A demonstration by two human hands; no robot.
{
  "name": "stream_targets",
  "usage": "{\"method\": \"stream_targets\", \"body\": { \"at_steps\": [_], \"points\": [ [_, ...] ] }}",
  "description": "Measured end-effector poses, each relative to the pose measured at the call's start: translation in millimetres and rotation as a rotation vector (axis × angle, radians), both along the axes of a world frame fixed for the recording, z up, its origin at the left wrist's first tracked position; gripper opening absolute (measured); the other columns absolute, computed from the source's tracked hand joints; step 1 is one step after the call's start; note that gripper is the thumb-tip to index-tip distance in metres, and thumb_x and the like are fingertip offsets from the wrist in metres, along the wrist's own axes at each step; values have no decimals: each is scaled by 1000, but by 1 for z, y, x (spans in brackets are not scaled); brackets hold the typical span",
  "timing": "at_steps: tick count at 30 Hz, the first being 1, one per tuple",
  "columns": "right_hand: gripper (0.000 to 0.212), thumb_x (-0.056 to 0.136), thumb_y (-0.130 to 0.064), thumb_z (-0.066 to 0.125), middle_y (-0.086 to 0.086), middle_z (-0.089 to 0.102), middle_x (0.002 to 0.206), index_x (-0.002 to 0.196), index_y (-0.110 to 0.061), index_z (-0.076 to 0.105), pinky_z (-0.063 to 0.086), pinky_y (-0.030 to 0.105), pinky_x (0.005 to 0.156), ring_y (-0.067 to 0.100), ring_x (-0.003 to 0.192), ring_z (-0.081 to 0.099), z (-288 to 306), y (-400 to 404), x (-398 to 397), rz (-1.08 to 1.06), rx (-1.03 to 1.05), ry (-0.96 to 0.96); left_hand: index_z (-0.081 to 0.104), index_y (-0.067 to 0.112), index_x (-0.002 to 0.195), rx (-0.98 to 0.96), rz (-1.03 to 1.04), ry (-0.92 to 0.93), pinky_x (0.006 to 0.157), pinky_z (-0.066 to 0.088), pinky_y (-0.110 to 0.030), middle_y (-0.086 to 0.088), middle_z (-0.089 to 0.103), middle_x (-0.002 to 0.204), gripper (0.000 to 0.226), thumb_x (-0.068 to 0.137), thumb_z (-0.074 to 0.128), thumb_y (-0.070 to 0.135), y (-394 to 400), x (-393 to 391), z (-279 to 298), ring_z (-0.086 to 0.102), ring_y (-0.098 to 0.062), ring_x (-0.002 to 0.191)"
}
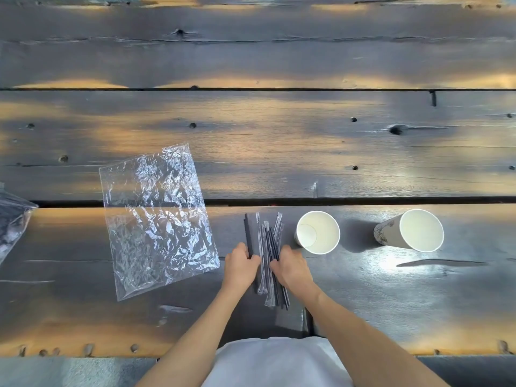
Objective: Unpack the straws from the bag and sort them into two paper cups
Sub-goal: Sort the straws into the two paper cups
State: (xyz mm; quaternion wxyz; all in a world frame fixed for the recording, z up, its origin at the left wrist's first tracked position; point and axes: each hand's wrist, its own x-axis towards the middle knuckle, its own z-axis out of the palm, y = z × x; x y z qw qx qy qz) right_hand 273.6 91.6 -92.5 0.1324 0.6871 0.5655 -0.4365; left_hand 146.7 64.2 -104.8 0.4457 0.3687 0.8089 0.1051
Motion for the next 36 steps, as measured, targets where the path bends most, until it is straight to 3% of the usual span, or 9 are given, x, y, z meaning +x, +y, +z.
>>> {"method": "stream_targets", "body": {
  "at_steps": [3, 7, 17, 24, 27, 30, 33, 36],
  "points": [
    [29, 92, -21, 53, 23, 62, 112, 109, 2, 52, 49, 39, 81, 43, 105, 62, 0, -1, -3, -22, -12, 15, 53, 8, 82, -2, 171, -187, 48, 44, -34, -9, 63, 71, 2, 84, 52, 9, 2, -5, 4, 53, -20, 54],
    [28, 94, -22, 52, 23, 63, 113, 110, 1, 51, 49, 39, 79, 42, 106, 63, -4, -2, -12, -19, -23, 41, 62, 1, 93, -26, 289, -354, 41, 39, -25, -5, 63, 67, 15, 94, 50, 9, -1, -11, 10, 47, -15, 50],
    [15, 94, -10, 47, 23, 63, 99, 107, -3, 40, 48, 43, 70, 45, 95, 64, -8, -5, -10, -70, 139, -7, 63, 9, 90, -75, 326, -448, 44, 39, -23, -8, 64, 77, 14, 98, 54, 16, -15, -21, 1, 50, -10, 50],
    [17, 94, -10, 48, 24, 61, 110, 108, 0, 51, 46, 41, 78, 44, 106, 60, -8, -3, -4, -26, 56, -32, 62, 2, 97, -69, 293, -468, 52, 43, -23, -5, 66, 76, 22, 99, 54, 22, -17, -22, 7, 52, -12, 58],
    [5, 92, -16, 52, 16, 57, 90, 89, -12, 49, 48, 35, 71, 30, 78, 59, -2, 2, -3, -66, 23, 116, 58, 6, 93, -39, 238, -490, 68, 45, -33, -3, 73, 72, 20, 97, 57, 26, -17, -24, 13, 53, -19, 70],
    [15, 91, -13, 55, 12, 59, 64, 79, -13, 46, 41, 27, 44, 17, 42, 49, 16, 10, -4, -183, -89, 390, 60, -3, 100, -43, 224, -592, 71, 54, -32, -11, 73, 81, 21, 100, 54, 17, -15, -24, 25, 63, -17, 72],
    [9, 92, -7, 56, 12, 57, 56, 86, -5, 50, 37, 24, 40, 15, 34, 47, 43, 15, -4, -257, -128, 598, 61, -2, 104, -32, 100, -629, 75, 56, -33, -18, 75, 99, 23, 102, 47, 15, -13, -22, 39, 70, -21, 81],
    [10, 92, -6, 58, 14, 55, 56, 85, -4, 51, 41, 24, 42, 19, 37, 50, 58, 16, -2, -291, -94, 701, 63, 4, 94, 25, 17, -676, 77, 56, -35, -10, 76, 89, 28, 105, 40, 16, -14, -20, 56, 71, -22, 83]
  ]
}}
